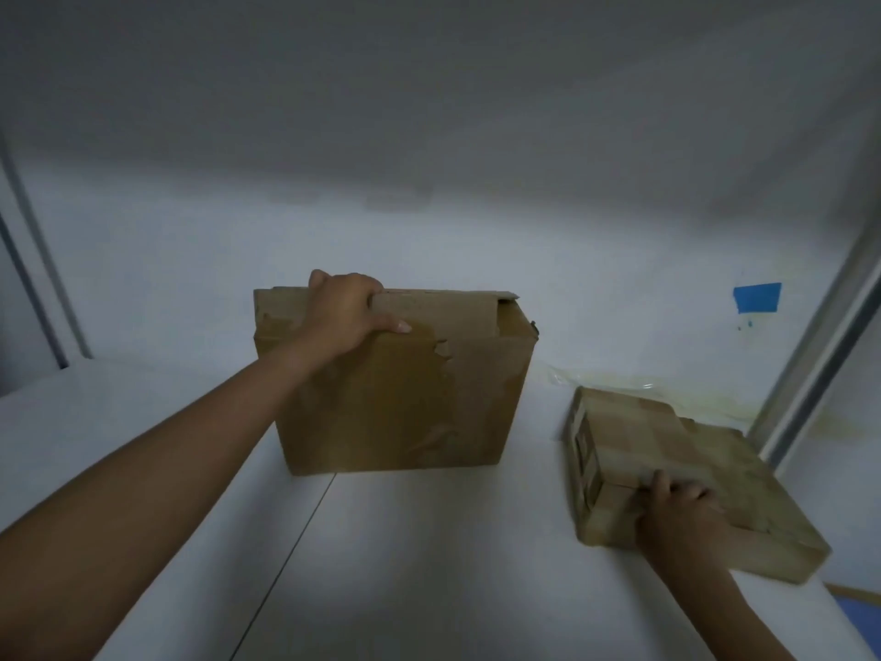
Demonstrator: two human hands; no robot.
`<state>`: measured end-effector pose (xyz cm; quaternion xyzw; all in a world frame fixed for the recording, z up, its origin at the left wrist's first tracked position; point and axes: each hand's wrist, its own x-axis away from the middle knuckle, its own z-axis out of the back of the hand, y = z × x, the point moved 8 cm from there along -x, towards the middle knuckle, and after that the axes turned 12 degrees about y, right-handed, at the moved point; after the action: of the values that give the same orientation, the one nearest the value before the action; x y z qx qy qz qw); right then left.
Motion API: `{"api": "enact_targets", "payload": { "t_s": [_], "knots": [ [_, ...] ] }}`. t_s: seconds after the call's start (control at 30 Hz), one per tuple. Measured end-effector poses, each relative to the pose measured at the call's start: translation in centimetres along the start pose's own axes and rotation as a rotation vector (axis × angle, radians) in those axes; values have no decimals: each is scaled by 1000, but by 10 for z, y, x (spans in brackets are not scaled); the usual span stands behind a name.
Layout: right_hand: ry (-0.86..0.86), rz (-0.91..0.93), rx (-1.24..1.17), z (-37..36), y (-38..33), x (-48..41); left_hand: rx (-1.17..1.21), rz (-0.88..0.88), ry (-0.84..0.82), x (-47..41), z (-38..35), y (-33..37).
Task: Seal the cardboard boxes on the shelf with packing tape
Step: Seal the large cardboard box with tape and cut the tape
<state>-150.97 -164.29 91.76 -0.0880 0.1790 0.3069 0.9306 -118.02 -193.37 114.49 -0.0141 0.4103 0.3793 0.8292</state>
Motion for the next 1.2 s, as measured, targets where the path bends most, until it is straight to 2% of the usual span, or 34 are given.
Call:
{"api": "enact_targets", "payload": {
  "t_s": [0.03, 0.13, 0.37, 0.47, 0.57, 0.7, 0.93, 1.07, 1.2],
  "knots": [
    [41, 22, -10, 3, -3, 0, 19, -1, 11, 4, 3, 4],
    [-5, 20, -30, 4, -7, 2, 79, -10, 48, 13, 14, 17],
    [19, 69, 195, 14, -7, 8, 117, -98, 61, 39, 35, 57],
    [46, 47, 165, 21, -7, 9, 123, -129, 61, 56, 42, 75],
    [92, 48, 3, 15, -5, 6, 154, -168, 151, 72, 51, 87],
    [74, 57, -33, 16, -8, 8, 192, -188, 309, 86, 62, 92],
    [81, 104, 231, 29, -11, 13, 232, -169, 408, 97, 72, 96],
    [46, 58, 210, 25, -7, 14, 173, -142, 455, 112, 70, 92],
    [14, 69, 226, 23, -4, 17, 246, -108, 483, 137, 57, 83]
  ]
}}
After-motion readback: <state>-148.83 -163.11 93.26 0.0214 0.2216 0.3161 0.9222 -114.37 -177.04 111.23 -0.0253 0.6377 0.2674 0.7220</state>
